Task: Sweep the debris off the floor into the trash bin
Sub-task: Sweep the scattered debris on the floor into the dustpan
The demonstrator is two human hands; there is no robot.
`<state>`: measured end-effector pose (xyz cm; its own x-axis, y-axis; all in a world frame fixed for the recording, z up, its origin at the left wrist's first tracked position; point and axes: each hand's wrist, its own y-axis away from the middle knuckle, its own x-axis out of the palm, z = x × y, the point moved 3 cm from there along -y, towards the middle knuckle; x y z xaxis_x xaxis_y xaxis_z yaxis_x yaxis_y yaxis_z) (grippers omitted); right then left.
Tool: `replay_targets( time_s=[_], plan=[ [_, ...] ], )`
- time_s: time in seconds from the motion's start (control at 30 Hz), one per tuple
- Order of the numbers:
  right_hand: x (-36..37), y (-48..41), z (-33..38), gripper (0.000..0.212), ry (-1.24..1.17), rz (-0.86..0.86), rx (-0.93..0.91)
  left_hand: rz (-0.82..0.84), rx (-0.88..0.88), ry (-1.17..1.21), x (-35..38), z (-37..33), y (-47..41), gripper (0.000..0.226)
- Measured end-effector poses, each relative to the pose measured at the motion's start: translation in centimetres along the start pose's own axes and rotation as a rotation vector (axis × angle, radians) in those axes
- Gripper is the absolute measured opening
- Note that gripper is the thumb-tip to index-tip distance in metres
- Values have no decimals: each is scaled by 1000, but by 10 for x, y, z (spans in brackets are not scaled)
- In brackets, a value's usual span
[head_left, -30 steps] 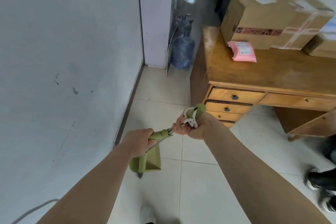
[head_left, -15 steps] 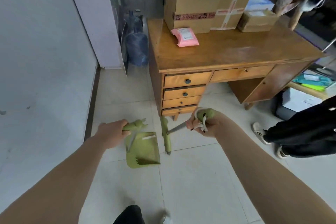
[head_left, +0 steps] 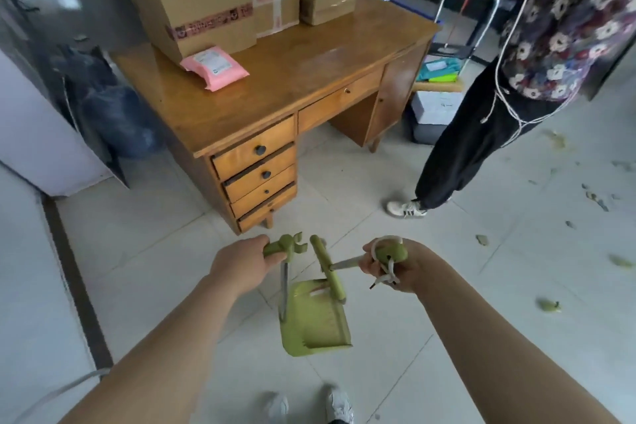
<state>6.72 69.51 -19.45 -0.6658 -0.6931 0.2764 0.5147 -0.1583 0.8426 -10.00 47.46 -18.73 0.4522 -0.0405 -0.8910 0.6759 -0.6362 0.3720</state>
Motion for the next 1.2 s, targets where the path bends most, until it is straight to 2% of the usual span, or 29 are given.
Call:
replay_targets(
  time_s=[0.17, 0.37, 0.6, 0.77, 0.9, 1.2],
  plan=[
    [-46, 34, -42, 12, -213, -196, -61, 84, 222, 92, 7, -56, -8, 30],
    [-94, 79, -96, 17, -566, -326, -172, 119, 427, -87, 29, -124, -11, 33],
    [-162, 111, -150, 24, -848, -502, -309, 149, 561, -169, 57, -205, -6, 35],
    [-214, 138, -168, 13, -1042, -461, -273, 174, 609, -146, 74, -267, -16, 39],
    [-260, 158, -161, 25, -1102, -518, -298, 167, 656, -177, 84, -334, -19, 37],
    [-382, 202, -133, 25, -1235, -539, -338, 144, 741, -262, 115, -491, -34, 31]
  ],
)
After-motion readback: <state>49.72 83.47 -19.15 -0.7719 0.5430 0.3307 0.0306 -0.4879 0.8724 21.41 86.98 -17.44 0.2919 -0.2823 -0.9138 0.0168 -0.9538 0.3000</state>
